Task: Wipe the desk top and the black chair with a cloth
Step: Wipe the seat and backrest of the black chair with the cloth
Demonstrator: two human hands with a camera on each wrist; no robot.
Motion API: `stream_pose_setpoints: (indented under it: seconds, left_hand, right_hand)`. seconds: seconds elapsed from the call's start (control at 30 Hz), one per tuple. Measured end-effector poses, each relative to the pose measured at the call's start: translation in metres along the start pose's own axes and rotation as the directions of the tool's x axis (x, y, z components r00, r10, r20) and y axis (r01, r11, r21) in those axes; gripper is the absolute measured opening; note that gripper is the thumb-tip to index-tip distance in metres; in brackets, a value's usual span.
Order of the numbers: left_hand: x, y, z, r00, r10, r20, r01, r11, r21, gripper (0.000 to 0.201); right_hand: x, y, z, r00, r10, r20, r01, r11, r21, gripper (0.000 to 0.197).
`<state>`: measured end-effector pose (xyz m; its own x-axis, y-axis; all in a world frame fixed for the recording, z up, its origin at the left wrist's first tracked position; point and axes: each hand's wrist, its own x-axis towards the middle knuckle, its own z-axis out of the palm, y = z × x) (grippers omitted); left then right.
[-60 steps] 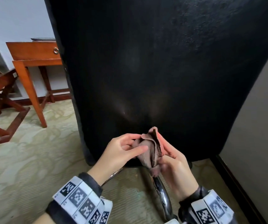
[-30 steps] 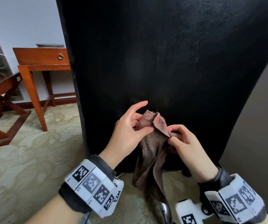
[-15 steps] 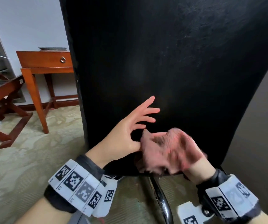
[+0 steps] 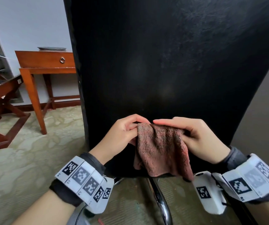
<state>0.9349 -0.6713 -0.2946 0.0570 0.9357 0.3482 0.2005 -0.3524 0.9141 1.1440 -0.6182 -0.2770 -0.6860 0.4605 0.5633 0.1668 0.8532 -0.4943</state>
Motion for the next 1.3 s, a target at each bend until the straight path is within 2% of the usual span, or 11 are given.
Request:
stream_pose_setpoints:
  seconds: [0.17,0.3,0.43,0.5,0.6,0.7,0.83,0.93,1.03,1.2,1.3]
  left_hand:
    - [0.004,0.005,0.0,0.997,-0.018,0.074,0.03,0.986,-0.161,0.025]
    - [0.02,0.011,-0.002,0.99,-0.089,0.113,0.126,0.917,-0.379,0.021]
    - [0.033,0.024,0.004,0.94,-0.266,0.214,0.342,0.744,-0.575,0.043]
    - [0.037,0.034,0.015,0.909,-0.331,0.252,0.412,0.799,-0.439,0.063]
    - [0.047,0.058,0.026,0.877,-0.444,0.182,0.48,0.824,-0.3,0.044]
    - [0.057,0.084,0.026,0.866,-0.493,0.083,0.483,0.783,-0.392,0.038]
    - [0.066,0.117,0.027,0.844,-0.528,0.091,0.515,0.753,-0.409,0.042]
    - [0.071,0.142,0.022,0.824,-0.565,0.046,0.543,0.762,-0.353,0.037]
    - [0.077,0.17,0.012,0.829,-0.557,0.039,0.542,0.786,-0.299,0.034]
    - [0.089,0.215,-0.01,0.792,-0.597,0.13,0.605,0.738,-0.299,0.042]
    - [0.087,0.238,-0.028,0.776,-0.612,0.154,0.63,0.736,-0.25,0.04]
  right_hand:
    - [0.002,-0.002,-0.007,1.0,0.014,-0.013,-0.013,0.999,0.047,0.033]
    - [0.01,-0.003,-0.02,0.976,0.218,-0.012,-0.208,0.947,0.246,0.032]
    - [0.03,-0.016,-0.049,0.878,0.449,0.165,-0.461,0.703,0.542,0.034]
    - [0.038,-0.022,-0.062,0.855,0.505,0.121,-0.495,0.723,0.482,0.033]
    - [0.043,-0.028,-0.077,0.799,0.597,0.08,-0.54,0.652,0.533,0.062]
    - [0.039,-0.032,-0.084,0.665,0.73,0.161,-0.616,0.413,0.671,0.082]
    - [0.033,-0.052,-0.091,0.556,0.774,0.302,-0.706,0.249,0.663,0.054]
    - [0.043,-0.067,-0.108,0.576,0.788,0.216,-0.67,0.305,0.677,0.031]
    - [0.062,-0.082,-0.132,0.657,0.747,0.101,-0.642,0.484,0.595,0.013]
    - [0.099,-0.112,-0.177,0.833,0.534,0.14,-0.537,0.725,0.432,0.046]
    - [0.112,-0.127,-0.187,0.84,0.504,0.203,-0.543,0.791,0.284,0.043]
